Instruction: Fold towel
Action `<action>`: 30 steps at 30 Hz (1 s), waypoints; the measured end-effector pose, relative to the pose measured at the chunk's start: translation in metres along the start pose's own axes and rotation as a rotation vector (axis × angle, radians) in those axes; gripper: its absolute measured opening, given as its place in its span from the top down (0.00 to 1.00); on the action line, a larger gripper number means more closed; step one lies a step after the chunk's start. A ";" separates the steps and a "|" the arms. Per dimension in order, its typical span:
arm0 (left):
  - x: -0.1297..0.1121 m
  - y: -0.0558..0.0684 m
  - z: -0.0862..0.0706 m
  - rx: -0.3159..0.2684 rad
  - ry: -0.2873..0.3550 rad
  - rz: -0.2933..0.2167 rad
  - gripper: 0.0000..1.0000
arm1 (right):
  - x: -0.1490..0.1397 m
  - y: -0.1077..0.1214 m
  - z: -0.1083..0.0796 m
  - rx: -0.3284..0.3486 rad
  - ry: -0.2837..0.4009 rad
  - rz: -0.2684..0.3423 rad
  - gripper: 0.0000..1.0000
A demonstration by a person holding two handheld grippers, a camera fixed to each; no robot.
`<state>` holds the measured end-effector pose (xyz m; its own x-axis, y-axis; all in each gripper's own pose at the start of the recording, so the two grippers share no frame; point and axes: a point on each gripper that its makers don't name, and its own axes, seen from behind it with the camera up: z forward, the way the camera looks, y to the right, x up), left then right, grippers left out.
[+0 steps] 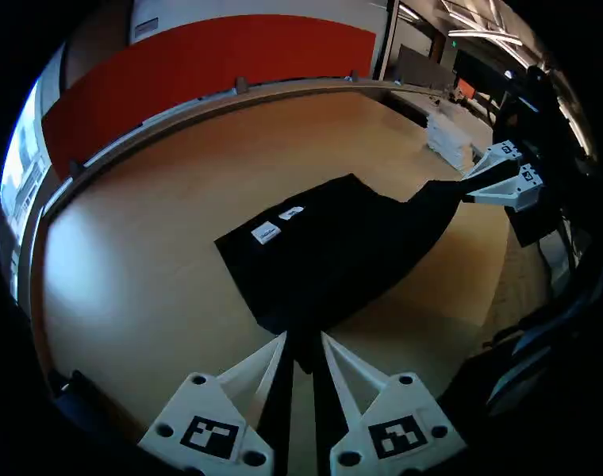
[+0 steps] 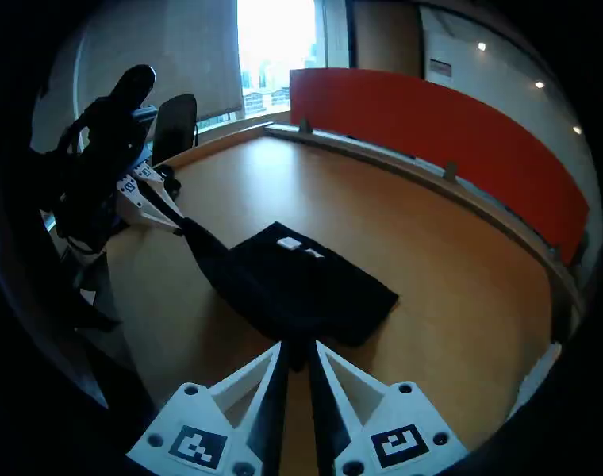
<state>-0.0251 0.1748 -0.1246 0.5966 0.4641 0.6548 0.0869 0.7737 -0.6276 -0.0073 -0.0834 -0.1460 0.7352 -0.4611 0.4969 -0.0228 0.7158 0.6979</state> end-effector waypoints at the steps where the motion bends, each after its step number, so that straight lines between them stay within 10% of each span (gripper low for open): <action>1: 0.002 -0.001 0.002 -0.001 -0.001 -0.003 0.86 | 0.000 0.002 0.002 -0.001 -0.002 0.000 0.84; 30: 0.042 -0.046 0.057 0.032 -0.062 0.003 0.86 | 0.017 0.074 0.061 -0.031 -0.066 -0.009 0.84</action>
<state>-0.0498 0.1834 -0.0448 0.5461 0.4913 0.6785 0.0595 0.7852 -0.6164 -0.0382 -0.0701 -0.0542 0.6887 -0.5008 0.5243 0.0055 0.7267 0.6869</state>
